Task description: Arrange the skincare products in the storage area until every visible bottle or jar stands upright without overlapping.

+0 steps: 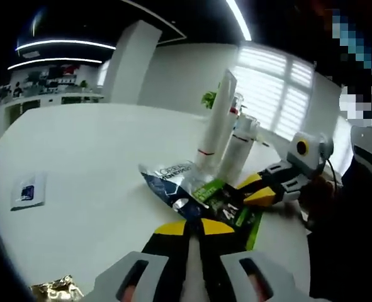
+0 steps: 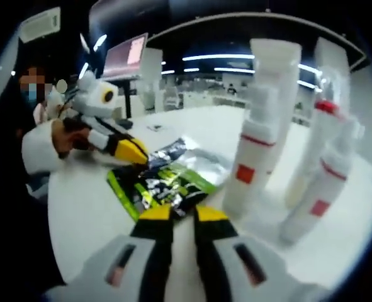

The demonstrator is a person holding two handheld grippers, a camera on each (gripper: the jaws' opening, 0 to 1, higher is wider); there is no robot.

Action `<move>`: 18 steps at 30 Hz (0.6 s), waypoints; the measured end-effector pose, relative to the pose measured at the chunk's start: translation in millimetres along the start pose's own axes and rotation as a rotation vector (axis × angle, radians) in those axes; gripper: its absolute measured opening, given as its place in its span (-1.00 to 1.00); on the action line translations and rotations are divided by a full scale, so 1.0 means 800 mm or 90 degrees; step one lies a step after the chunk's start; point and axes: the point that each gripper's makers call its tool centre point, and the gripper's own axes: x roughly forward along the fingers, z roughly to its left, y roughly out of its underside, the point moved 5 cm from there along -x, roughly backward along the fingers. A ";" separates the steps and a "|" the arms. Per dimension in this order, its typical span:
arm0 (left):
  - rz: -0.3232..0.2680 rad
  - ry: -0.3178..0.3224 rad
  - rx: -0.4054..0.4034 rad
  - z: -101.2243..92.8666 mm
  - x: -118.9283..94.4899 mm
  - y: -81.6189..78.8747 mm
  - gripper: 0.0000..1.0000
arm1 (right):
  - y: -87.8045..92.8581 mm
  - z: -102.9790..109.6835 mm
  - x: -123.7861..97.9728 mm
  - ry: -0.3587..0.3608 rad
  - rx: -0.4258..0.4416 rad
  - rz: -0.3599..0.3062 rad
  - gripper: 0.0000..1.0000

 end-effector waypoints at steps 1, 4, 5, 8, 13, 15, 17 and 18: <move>0.002 0.003 -0.007 0.001 0.000 0.001 -0.90 | 0.000 -0.001 0.000 0.001 -0.003 0.001 -0.75; -0.003 0.007 -0.011 0.001 -0.001 0.001 -0.88 | -0.001 -0.002 -0.001 0.006 -0.015 0.005 -0.75; -0.005 0.006 -0.011 0.001 -0.001 0.001 -0.87 | -0.001 -0.001 -0.001 0.006 -0.015 0.005 -0.75; -0.006 0.002 -0.009 0.003 0.000 0.001 -0.85 | 0.000 -0.001 -0.001 0.006 -0.011 0.004 -0.75; -0.006 -0.002 -0.004 0.004 -0.005 -0.001 -0.82 | 0.000 -0.001 -0.003 0.009 -0.009 0.004 -0.76; -0.015 -0.003 -0.008 0.005 -0.010 -0.003 -0.82 | 0.000 -0.001 -0.003 0.009 -0.008 0.003 -0.76; -0.021 -0.005 -0.013 0.008 -0.014 -0.004 -0.82 | 0.000 0.000 -0.003 0.008 -0.011 0.004 -0.77; -0.022 -0.008 -0.014 0.009 -0.015 -0.005 -0.82 | 0.000 0.000 -0.003 0.008 -0.013 0.005 -0.77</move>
